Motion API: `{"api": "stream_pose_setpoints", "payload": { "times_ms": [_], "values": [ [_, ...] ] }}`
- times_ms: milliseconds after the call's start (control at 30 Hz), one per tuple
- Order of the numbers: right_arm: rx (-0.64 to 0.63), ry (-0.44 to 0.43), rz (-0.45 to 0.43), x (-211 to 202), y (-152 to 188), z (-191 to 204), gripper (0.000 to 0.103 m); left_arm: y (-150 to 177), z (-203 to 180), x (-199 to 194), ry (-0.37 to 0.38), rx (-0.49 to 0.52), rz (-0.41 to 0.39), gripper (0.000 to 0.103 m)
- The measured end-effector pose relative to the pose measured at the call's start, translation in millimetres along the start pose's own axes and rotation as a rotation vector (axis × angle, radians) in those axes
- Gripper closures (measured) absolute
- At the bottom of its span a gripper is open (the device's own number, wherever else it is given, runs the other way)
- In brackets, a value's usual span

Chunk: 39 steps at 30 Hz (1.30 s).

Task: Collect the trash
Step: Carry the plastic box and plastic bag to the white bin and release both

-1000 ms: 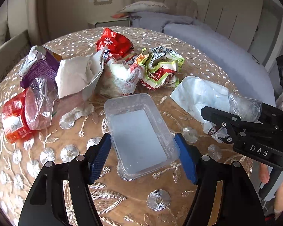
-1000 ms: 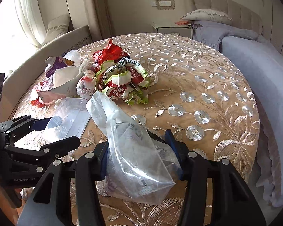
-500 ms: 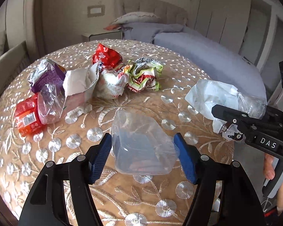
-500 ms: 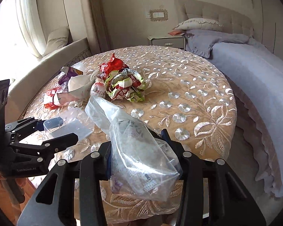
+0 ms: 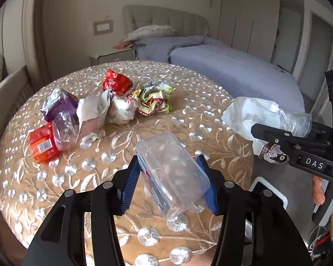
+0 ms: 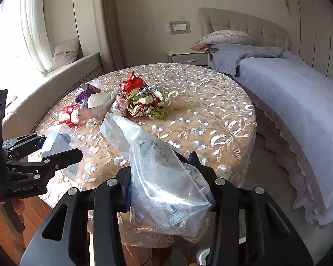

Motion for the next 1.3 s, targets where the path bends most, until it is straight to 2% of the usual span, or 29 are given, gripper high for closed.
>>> {"api": "stream_pose_setpoints", "payload": {
  "times_ms": [33, 67, 100, 300, 433, 600, 733, 833, 1000, 1133, 1300],
  "values": [
    [0.002, 0.0, -0.004, -1.9, 0.4, 0.2, 0.059, 0.4, -0.3, 1.5, 0.007, -0.002, 0.002, 0.062],
    [0.002, -0.001, -0.006, -3.6, 1.1, 0.6, 0.059, 2.0, -0.9, 4.7, 0.029, -0.007, 0.013, 0.072],
    [0.001, 0.0, -0.006, -4.8, 2.0, 1.2, 0.059, 5.1, -0.6, 10.3, 0.044, -0.014, 0.034, 0.074],
    [-0.008, 0.016, -0.012, -12.0, 5.6, 3.1, 0.059, 11.3, -1.6, 15.0, 0.056, -0.029, 0.041, 0.074],
    [-0.01, 0.026, -0.031, -21.6, 2.8, 1.6, 0.059, 2.9, -12.6, 2.9, 0.069, -0.002, 0.015, 0.074],
    [-0.015, 0.076, -0.079, -49.3, 2.9, -9.0, 0.059, -13.3, -41.4, -14.2, 0.104, 0.065, -0.026, 0.074],
    [-0.02, 0.139, -0.092, -77.3, 16.8, -29.4, 0.058, -22.3, -78.6, -21.9, 0.141, 0.134, -0.064, 0.074],
    [-0.025, 0.188, -0.08, -94.7, 36.7, -48.5, 0.058, -22.9, -111.6, -18.9, 0.166, 0.19, -0.08, 0.074],
    [0.015, 0.259, -0.019, -110.3, 85.4, -84.8, 0.058, -9.0, -171.1, 0.4, 0.256, 0.267, -0.052, 0.074],
    [0.03, 0.261, 0.023, -116.1, 132.3, -107.5, 0.057, 15.0, -219.5, 21.9, 0.311, 0.361, -0.008, 0.074],
    [0.008, 0.318, 0.148, -96.9, 192.3, -131.1, 0.057, 52.3, -270.1, 56.6, 0.358, 0.481, 0.071, 0.074]
  ]
}}
Point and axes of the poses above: each gripper's, at about its wrist camera, not at the fingertips, and x roughly the way its jaws point, z to its left, y to its underside, the point moved 7 cm from there along x, roughly the way its jaws point, and after that the axes turned 2 degrees about x, right-handed, at the moved point
